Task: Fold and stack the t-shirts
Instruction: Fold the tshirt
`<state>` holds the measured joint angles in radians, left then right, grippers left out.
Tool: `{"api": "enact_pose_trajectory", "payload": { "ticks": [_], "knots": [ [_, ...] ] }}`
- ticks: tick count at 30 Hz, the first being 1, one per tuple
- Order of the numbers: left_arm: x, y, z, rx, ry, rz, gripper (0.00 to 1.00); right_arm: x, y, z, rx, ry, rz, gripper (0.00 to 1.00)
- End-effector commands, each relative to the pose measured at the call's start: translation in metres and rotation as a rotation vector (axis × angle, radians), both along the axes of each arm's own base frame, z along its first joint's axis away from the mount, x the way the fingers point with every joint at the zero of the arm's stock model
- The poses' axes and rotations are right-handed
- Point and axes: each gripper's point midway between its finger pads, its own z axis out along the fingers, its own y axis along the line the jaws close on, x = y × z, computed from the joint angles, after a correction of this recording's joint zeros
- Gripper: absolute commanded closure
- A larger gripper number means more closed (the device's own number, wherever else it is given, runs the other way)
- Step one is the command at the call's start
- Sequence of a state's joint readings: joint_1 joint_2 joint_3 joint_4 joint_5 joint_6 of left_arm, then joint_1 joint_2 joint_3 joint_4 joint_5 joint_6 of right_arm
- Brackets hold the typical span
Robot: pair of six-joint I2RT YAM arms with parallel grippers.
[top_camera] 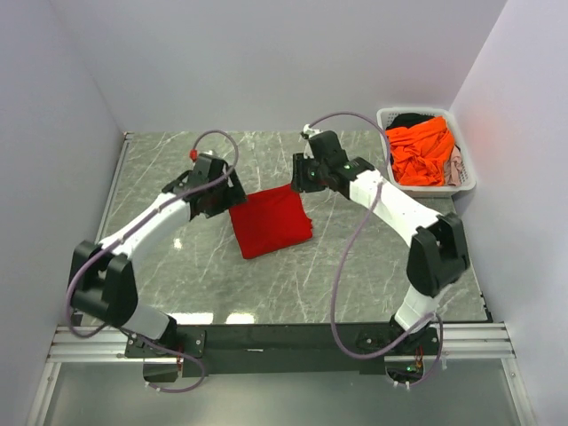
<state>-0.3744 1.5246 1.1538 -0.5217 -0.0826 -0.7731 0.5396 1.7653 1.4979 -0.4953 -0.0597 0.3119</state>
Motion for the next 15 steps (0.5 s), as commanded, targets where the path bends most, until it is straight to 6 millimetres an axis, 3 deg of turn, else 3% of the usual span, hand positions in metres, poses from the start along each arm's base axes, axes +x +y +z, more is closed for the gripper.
{"api": "enact_pose_trajectory", "payload": {
  "ticks": [1,4,5,7,10,11,12,13,15],
  "knots": [
    [-0.001,-0.034,0.023,-0.097,-0.144,-0.104,0.19,-0.01,0.021,0.017,0.149,-0.066,0.138,0.55],
    [-0.002,-0.046,0.008,-0.135,-0.128,-0.152,0.23,-0.013,0.032,0.008,0.232,-0.028,0.21,0.55],
    [0.006,-0.049,0.011,-0.133,-0.152,-0.168,0.24,-0.01,0.038,0.004,0.263,-0.015,0.226,0.56],
    [0.017,-0.051,-0.006,-0.105,-0.129,-0.182,0.3,-0.011,0.047,0.005,0.333,0.01,0.281,0.57],
    [0.042,-0.054,-0.016,-0.12,-0.124,-0.19,0.39,0.003,0.058,0.003,0.399,0.029,0.31,0.58],
    [0.051,-0.055,-0.013,-0.129,-0.138,-0.194,0.41,0.01,0.061,-0.012,0.406,0.065,0.301,0.58],
    [0.062,-0.05,-0.024,-0.13,-0.128,-0.183,0.42,0.016,0.063,-0.015,0.422,0.076,0.299,0.58],
    [0.066,-0.051,-0.026,-0.146,-0.123,-0.189,0.45,0.023,0.066,-0.01,0.452,0.078,0.313,0.58],
    [0.084,-0.044,-0.037,-0.152,-0.117,-0.177,0.46,0.037,0.07,-0.033,0.49,0.137,0.29,0.58]
  ]
}}
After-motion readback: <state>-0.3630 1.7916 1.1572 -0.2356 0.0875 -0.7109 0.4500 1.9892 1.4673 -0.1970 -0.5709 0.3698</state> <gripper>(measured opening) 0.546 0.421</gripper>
